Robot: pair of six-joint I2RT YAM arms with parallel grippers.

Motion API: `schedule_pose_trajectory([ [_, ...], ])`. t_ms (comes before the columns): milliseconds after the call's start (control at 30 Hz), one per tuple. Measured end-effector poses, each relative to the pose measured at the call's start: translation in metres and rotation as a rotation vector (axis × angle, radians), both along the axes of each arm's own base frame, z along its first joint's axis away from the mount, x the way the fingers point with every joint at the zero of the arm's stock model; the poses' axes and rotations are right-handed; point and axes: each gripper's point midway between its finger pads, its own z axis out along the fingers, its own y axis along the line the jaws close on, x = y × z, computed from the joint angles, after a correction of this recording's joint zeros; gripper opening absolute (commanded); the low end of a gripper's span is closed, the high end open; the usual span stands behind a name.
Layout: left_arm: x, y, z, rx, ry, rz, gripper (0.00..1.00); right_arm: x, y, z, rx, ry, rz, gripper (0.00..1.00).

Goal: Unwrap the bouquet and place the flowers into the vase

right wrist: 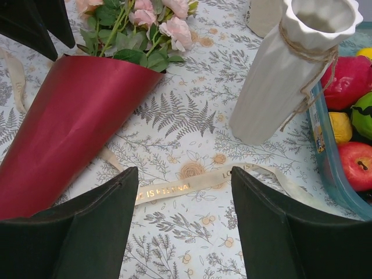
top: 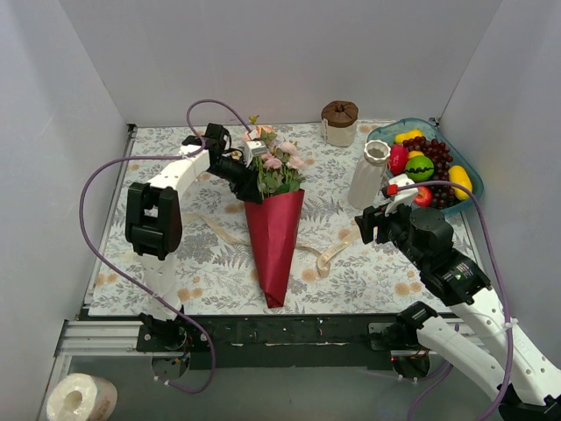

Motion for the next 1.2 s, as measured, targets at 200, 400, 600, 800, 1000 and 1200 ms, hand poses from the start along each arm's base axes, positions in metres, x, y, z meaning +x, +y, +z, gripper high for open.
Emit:
schedule_pose_trajectory([
  [200, 0.002, 0.001, -0.018, 0.026, 0.029, 0.001, 0.61, -0.002, 0.003, 0.001, 0.007, -0.001, 0.018, 0.71],
  [400, 0.001, 0.002, -0.031, 0.037, 0.048, -0.023, 0.53, -0.004, 0.006, 0.001, 0.012, 0.003, 0.042, 0.68],
  [600, -0.009, 0.006, -0.038, 0.054, 0.082, -0.051, 0.31, -0.004, 0.007, 0.000, 0.012, 0.006, 0.047, 0.67],
  [800, -0.008, 0.006, -0.022, 0.052, 0.067, -0.073, 0.21, -0.003, 0.010, -0.003, 0.007, 0.019, 0.054, 0.66],
  [1000, -0.009, 0.002, -0.007, 0.044, 0.059, -0.094, 0.15, -0.002, 0.012, -0.006, 0.004, 0.029, 0.061, 0.65],
  [1200, -0.019, -0.016, 0.013, 0.022, 0.044, -0.149, 0.00, -0.002, 0.012, -0.003, 0.006, 0.023, 0.060, 0.65],
])
